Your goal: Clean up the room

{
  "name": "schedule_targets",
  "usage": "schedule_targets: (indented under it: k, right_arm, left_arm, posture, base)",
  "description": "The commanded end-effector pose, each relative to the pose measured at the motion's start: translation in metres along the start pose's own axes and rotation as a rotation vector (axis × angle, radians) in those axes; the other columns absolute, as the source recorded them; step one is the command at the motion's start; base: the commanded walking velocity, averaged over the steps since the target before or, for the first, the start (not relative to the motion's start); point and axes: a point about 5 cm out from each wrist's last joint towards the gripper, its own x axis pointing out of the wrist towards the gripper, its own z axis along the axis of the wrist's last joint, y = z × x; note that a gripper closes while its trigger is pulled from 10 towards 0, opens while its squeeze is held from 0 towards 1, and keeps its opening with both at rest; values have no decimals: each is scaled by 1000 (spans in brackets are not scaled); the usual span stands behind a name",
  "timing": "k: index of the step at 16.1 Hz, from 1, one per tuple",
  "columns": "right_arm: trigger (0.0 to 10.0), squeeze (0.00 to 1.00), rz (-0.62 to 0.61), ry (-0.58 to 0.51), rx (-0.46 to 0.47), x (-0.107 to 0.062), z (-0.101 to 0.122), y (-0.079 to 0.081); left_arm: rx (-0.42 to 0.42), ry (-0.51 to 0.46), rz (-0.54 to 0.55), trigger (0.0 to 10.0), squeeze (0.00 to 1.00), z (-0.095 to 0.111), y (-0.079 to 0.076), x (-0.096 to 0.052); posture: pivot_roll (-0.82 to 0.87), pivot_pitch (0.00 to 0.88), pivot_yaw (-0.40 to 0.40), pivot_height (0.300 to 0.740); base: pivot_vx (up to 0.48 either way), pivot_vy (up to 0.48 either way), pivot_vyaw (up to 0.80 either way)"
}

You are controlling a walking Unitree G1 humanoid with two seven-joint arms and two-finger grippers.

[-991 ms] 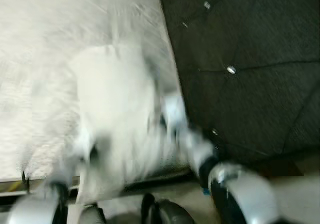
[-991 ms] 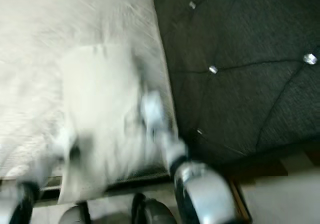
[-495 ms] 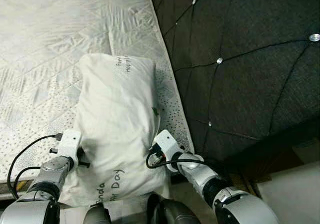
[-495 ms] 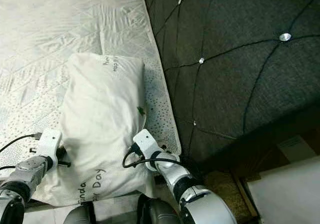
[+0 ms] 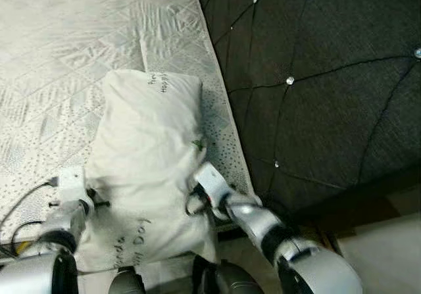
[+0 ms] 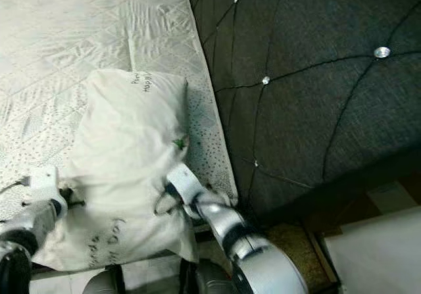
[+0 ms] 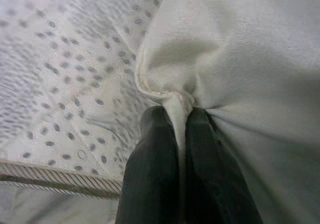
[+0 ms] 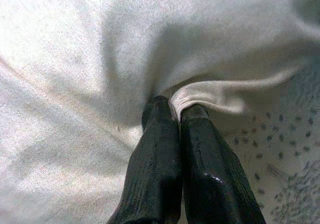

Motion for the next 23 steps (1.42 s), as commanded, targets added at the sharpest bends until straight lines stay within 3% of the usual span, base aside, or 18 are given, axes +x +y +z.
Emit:
schedule_targets:
  k: [1,2,4,5,6,7,8,10,11,12,13,15,16,17,18,19,20,23]
  right_arm:
    - [10000,0,-15,-63,-53,5,37,-4]
    - [10000,0,-21,-68,-66,6,45,-6]
    - [10000,0,-77,-184,-154,6,119,-13]
    - [10000,0,-104,-277,-147,1,155,-16]
    - [10000,0,-111,-311,-144,-2,166,-16]
    - [10000,0,-138,-413,-120,-10,194,-20]
    - [10000,0,-217,-769,-2,-54,276,-37]
    - [10000,0,-252,-866,21,-70,294,-45]
    - [10000,0,-338,-981,60,-91,305,-64]
    - [10000,0,-449,-1041,102,-107,299,-88]
    - [10000,0,-484,-1045,116,-110,294,-95]
    - [10000,0,-531,-1005,150,-106,273,-108]
    - [10000,0,-567,-800,209,-77,205,-117]
    - [10000,0,-569,-605,203,-53,140,-109]
    - [10000,0,-536,-503,197,-40,102,-95]
    - [10000,0,-519,-471,209,-36,88,-89]
    - [10000,0,-402,-386,180,-22,51,-58]
    - [10000,0,-218,-335,163,-12,21,-22]
  left_arm:
    - [-52,-73,83,10000,0,31,15,-1]
    - [-67,-95,97,10000,0,41,17,-2]
    - [-103,-310,181,10000,0,117,28,-15]
    - [-113,-399,187,10000,0,146,29,-24]
    - [-111,-426,187,10000,0,155,29,-27]
    - [-114,-499,188,10000,0,176,28,-35]
    - [-112,-768,123,10000,0,247,18,-72]
    - [-122,-837,43,10000,0,264,7,-83]
    - [-77,-926,-52,10000,0,283,-12,-98]
    - [69,-1044,-138,10000,0,296,-44,-113]
    - [122,-1078,-169,10000,0,298,-56,-116]
    - [278,-1141,-211,10000,0,292,-79,-119]
    - [514,-1061,-299,10000,0,244,-112,-92]
    - [695,-900,-416,10000,0,179,-133,-63]
    - [796,-753,-503,10000,0,128,-139,-45]
    - [834,-693,-533,10000,0,107,-139,-40]
    - [859,-510,-600,10000,0,50,-131,-27]
    - [798,-378,-547,10000,0,17,-108,-18]
  posture:
    - [-99,265,-183,740]
    - [-99,265,-183,740]
    - [-89,257,-191,740]
    - [-89,254,-198,740]
    - [-89,254,-198,740]
    - [-89,254,-205,740]
    - [-88,262,-214,740]
    - [-86,267,-219,740]
    - [-84,276,-226,740]
    - [-86,287,-231,740]
    - [-86,287,-231,740]
    - [-89,293,-232,740]
    - [-96,291,-227,740]
    - [-98,290,-225,740]
    - [-105,290,-220,740]
    - [-106,290,-220,740]
    - [-113,289,-210,740]
    - [-114,283,-201,740]
  base:
    - [0,0,0]
    - [0,0,0]
    - [0,0,0]
    - [0,0,0]
    - [0,0,0]
    - [0,0,0]
    - [0,0,0]
    - [0,0,0]
    - [0,0,0]
    - [0,0,0]
    - [0,0,0]
    - [0,0,0]
    - [0,0,0]
    - [0,0,0]
    - [0,0,0]
    - [0,0,0]
    - [0,0,0]
    - [0,0,0]
